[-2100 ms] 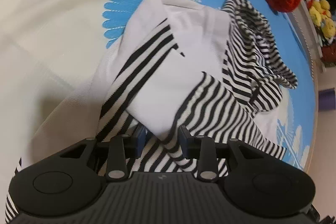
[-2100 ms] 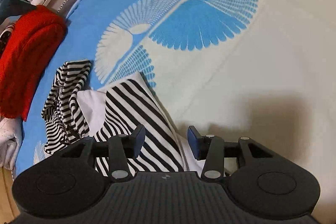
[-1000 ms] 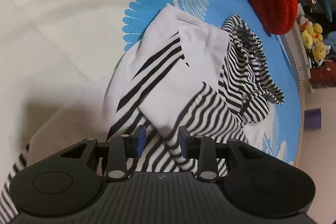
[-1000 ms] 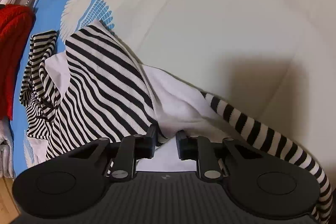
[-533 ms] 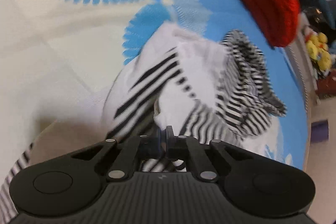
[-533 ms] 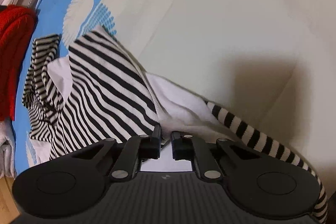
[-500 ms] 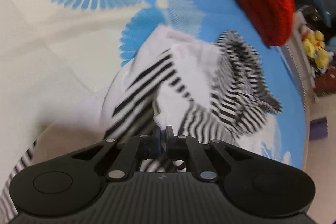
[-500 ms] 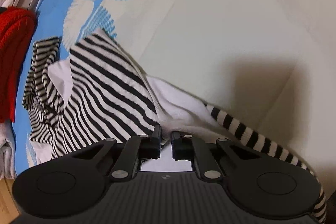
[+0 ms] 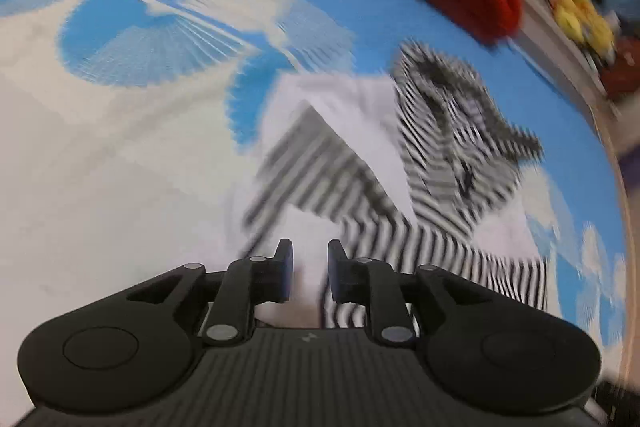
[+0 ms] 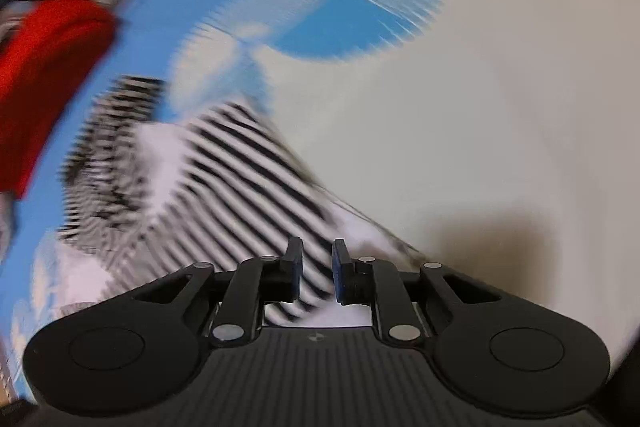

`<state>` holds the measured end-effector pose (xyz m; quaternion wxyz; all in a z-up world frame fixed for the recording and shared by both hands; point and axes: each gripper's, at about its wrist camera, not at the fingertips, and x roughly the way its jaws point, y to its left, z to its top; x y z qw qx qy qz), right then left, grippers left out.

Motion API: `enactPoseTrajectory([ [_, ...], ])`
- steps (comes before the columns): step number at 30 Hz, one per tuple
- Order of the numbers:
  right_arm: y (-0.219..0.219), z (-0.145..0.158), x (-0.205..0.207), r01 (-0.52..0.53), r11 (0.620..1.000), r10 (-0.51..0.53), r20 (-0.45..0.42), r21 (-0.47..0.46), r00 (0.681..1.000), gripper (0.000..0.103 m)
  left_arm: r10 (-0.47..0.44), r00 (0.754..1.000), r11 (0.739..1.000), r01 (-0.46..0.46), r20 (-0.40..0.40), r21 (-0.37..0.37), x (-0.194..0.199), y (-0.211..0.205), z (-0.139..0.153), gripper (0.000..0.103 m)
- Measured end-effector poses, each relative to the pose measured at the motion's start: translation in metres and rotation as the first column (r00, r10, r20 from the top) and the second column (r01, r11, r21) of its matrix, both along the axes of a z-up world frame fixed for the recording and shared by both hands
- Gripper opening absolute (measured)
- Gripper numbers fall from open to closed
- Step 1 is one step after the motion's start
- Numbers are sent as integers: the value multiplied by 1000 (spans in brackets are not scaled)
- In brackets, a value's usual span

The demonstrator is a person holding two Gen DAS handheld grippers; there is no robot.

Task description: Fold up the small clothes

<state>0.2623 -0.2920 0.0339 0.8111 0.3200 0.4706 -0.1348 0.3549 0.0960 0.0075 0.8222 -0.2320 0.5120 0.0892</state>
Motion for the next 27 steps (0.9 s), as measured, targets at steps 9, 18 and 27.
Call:
enactPoseTrajectory([
  [9, -10, -70, 27, -38, 991, 69, -243, 128, 968, 39, -50, 981, 998, 43, -188, -42, 6, -5, -51, 24],
  [18, 6, -21, 48, -261, 964, 264, -56, 47, 963, 40, -126, 970, 992, 128, -209, -2, 20, -28, -62, 35],
  [27, 30, 44, 72, -401, 851, 453, 87, -338, 887, 41, -159, 985, 979, 166, -67, 121, 26, -49, -12, 64],
])
